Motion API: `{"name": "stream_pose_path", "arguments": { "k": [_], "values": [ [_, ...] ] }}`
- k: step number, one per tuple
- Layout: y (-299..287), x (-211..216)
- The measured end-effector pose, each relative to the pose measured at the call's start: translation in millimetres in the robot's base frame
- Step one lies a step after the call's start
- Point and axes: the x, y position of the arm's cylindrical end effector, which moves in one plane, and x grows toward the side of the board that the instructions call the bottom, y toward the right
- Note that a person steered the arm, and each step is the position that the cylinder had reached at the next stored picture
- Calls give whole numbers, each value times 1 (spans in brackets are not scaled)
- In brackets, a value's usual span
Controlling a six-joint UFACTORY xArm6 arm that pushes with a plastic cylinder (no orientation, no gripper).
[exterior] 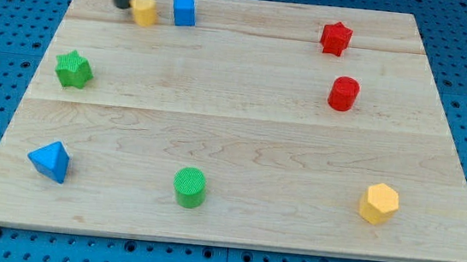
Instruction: Push the yellow heart into blue cube
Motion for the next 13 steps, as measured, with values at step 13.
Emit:
{"name": "stream_pose_path", "arguments": {
  "k": [13],
  "values": [
    [354,355]
  ]
}}
